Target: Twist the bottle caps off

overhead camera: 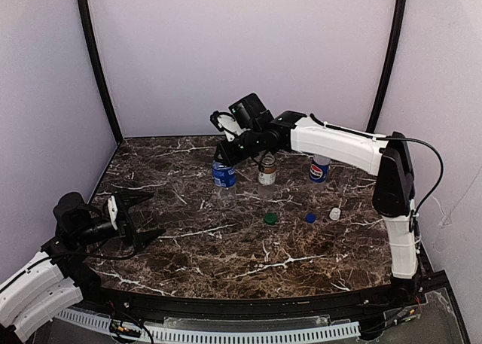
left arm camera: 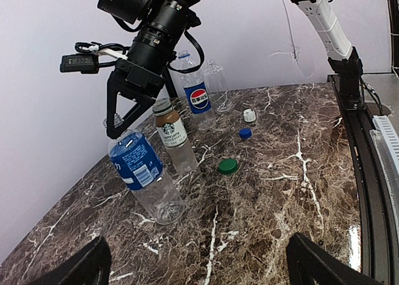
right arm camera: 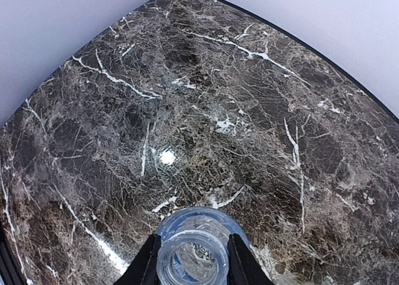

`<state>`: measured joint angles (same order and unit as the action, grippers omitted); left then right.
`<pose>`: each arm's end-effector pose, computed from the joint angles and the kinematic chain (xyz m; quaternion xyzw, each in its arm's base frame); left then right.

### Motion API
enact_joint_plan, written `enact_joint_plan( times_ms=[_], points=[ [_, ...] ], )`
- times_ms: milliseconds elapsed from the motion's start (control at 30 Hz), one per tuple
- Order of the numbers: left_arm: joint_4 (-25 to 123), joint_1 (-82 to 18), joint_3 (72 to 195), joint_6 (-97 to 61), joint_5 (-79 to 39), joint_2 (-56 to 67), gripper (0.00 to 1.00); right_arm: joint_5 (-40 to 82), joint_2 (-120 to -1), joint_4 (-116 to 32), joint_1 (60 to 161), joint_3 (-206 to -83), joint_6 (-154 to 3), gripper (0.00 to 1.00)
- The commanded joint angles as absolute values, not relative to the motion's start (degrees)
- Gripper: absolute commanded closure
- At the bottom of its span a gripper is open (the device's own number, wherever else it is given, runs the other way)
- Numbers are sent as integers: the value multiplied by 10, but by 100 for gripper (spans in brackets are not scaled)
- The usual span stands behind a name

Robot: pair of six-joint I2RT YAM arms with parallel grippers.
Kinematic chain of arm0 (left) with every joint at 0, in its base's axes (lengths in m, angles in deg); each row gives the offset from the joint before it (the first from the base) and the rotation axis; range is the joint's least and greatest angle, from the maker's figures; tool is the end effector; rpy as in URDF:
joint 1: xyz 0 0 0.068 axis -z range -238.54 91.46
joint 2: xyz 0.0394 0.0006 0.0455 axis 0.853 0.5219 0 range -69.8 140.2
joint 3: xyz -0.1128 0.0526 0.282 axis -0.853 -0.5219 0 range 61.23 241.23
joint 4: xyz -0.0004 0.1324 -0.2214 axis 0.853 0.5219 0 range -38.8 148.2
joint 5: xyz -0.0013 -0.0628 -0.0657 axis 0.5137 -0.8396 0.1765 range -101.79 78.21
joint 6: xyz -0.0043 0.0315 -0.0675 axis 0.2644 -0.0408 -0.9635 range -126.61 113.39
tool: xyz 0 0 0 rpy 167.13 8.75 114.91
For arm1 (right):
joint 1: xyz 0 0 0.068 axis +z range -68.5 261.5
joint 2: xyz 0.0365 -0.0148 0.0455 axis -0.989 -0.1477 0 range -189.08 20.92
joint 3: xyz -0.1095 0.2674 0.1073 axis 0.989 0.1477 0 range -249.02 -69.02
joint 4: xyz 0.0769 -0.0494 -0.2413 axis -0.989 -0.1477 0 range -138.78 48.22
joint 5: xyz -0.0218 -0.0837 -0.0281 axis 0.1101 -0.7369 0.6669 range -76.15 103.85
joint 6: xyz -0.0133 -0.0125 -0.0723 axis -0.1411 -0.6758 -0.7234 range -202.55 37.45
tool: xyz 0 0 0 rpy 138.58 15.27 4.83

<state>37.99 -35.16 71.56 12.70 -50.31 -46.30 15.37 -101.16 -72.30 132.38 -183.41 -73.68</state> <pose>0.0911 -0.0819 0.2367 0.4602 0.5366 -0.2567 0.6591 0.3359 0.4154 0.3107 -0.3278 0.8377 0.2278 0.3727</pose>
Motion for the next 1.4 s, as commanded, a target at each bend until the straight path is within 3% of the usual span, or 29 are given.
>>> enact_joint_plan(
  times_ms=[0, 133, 367, 633, 800, 967, 1367],
  points=[
    [377, -352, 704, 132, -507, -463, 1, 158, -1016, -742, 1321, -1846, -732, 56],
    [377, -352, 704, 131, -509, -462, 1, 160, -1009, -742, 1322, -1847, -736, 29],
    [378, -352, 704, 131, -509, -462, 1, 161, -998, -744, 1321, -1849, -749, 2],
    [379, -354, 704, 132, -506, -462, 1, 155, -964, -747, 1319, -1874, -753, 1],
    [381, -356, 705, 135, -500, -463, 1, 97, -878, -751, 1275, -1839, -741, 1],
    [384, -361, 705, 138, -493, -469, 1, 29, -744, -757, 1189, -1718, -716, 1],
    [370, -369, 704, 134, -443, -472, 1, -17, -319, -757, 918, -1270, -650, 1]
  ],
)
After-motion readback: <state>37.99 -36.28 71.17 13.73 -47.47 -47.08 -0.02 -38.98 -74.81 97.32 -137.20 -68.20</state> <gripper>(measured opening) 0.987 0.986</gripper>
